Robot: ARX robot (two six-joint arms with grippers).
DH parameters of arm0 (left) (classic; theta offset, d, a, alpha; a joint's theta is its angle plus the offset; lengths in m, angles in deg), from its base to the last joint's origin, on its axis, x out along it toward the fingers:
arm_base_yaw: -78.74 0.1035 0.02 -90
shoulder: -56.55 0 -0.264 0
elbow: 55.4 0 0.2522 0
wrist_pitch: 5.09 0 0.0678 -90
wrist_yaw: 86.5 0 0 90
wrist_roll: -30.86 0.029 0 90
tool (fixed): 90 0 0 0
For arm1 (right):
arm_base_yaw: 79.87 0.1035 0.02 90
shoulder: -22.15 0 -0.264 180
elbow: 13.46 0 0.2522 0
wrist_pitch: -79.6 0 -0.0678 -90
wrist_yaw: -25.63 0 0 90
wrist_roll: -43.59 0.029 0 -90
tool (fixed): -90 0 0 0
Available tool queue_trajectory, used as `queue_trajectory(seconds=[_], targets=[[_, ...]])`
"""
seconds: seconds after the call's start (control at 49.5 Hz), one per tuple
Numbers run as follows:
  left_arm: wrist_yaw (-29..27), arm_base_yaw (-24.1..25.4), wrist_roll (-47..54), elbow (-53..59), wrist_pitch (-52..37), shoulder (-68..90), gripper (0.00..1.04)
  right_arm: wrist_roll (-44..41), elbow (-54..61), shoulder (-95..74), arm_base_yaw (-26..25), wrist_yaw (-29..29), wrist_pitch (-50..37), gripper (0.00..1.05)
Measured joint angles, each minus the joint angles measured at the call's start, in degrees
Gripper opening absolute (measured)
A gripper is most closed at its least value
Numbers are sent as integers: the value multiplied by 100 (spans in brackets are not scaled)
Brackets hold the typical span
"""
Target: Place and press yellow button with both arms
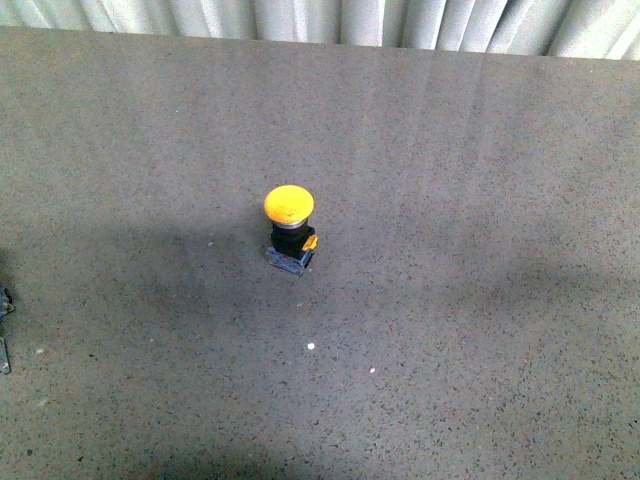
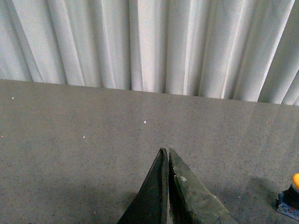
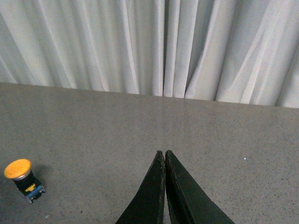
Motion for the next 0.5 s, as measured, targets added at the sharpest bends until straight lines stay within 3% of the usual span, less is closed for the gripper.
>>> queue_trajectory(seconds=[0.505], targets=[[0, 0, 0, 0, 0, 0, 1, 0, 0, 1397, -2, 0, 1357, 1]])
